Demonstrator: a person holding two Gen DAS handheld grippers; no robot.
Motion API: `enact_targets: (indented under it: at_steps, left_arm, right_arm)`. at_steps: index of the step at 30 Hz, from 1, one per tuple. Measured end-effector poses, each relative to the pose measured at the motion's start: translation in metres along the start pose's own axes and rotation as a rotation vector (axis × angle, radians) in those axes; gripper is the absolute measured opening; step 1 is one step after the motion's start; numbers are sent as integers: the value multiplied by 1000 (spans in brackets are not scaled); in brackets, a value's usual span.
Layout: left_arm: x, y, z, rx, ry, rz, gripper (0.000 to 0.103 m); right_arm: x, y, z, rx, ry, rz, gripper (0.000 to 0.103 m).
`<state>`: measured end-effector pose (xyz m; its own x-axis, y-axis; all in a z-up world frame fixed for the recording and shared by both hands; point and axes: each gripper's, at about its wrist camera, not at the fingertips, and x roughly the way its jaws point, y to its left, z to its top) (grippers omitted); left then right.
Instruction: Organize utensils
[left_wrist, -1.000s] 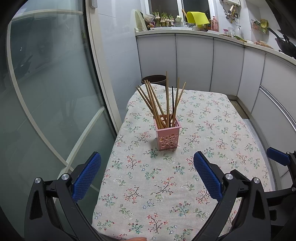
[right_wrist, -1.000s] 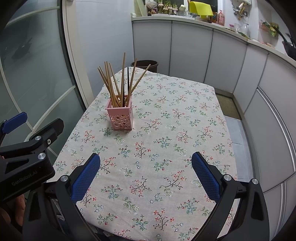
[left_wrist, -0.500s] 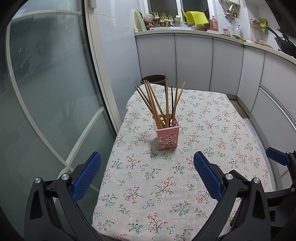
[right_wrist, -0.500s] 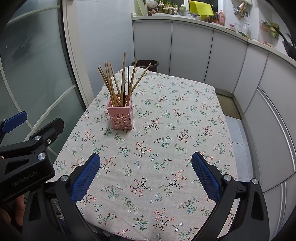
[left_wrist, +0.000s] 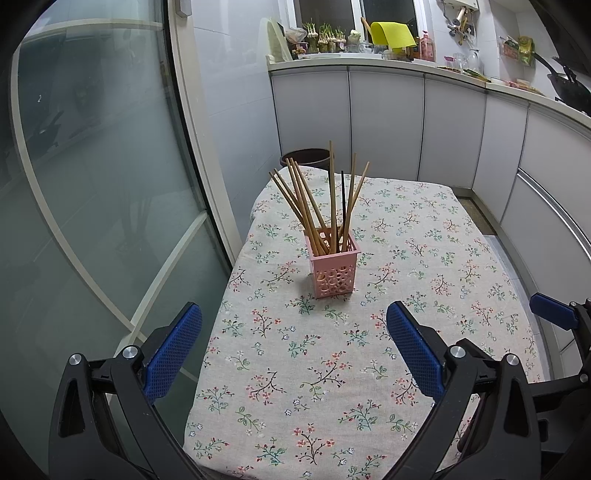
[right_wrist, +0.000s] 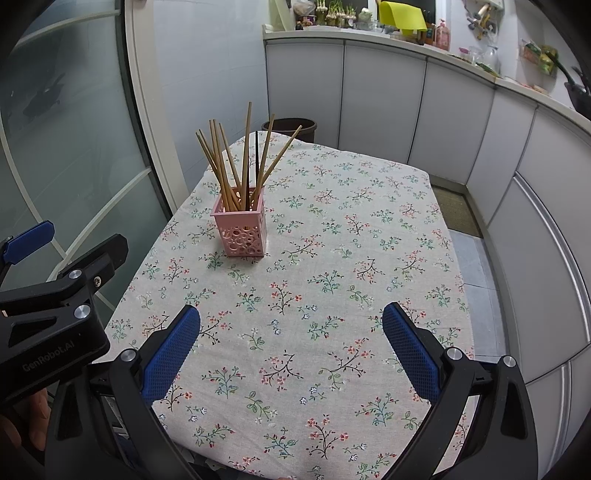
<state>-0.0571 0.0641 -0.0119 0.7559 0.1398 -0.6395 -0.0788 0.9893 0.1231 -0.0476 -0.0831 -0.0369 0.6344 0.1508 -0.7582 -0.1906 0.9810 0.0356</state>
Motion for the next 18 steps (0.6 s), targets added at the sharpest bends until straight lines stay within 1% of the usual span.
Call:
enact_targets:
  at_steps: [18]
  left_arm:
    - [-1, -1, -1, 1, 1, -6, 96]
  right_arm:
    - [0, -2, 0, -2, 1, 1, 96]
